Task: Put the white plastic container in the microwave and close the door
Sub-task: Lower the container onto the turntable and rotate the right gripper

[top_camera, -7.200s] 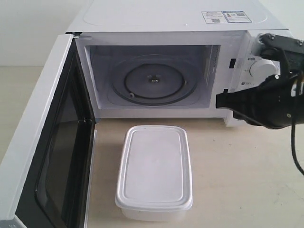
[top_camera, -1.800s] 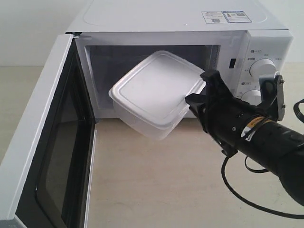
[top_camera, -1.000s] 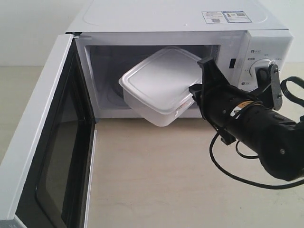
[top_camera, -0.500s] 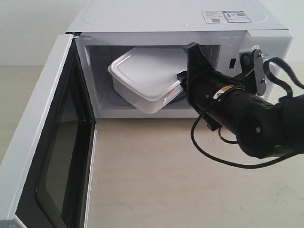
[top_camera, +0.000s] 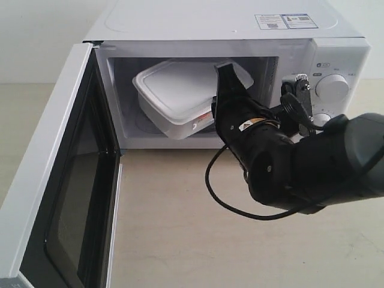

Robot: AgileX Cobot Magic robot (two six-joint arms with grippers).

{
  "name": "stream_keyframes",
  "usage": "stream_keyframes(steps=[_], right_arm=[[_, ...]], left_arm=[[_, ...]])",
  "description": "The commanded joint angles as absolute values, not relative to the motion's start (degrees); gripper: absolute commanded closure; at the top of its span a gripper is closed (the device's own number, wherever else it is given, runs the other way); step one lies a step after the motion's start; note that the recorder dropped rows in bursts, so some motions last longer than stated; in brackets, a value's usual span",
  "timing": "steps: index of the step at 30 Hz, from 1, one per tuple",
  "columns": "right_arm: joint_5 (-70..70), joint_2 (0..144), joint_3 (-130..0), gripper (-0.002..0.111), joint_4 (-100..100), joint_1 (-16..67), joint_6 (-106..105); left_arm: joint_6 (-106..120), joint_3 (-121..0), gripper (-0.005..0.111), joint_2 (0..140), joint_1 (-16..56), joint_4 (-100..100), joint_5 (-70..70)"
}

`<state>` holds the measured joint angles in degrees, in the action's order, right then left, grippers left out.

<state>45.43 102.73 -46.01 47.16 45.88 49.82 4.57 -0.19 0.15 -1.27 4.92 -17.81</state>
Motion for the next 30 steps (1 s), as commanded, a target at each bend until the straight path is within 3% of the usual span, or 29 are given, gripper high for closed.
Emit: stream_keyframes(steps=[1,30], right_arm=[[47.36,102.66,-48.30,0.108,49.77,46.01,44.20],[48.40,111.11,-54.89,0.108,53.45,45.90,41.93]], left_arm=[[4.24,0.00,0.102,0.00,-1.47,4.94,-17.55],[4.24,0.00,0.102,0.00,-1.47,4.94,-17.55]])
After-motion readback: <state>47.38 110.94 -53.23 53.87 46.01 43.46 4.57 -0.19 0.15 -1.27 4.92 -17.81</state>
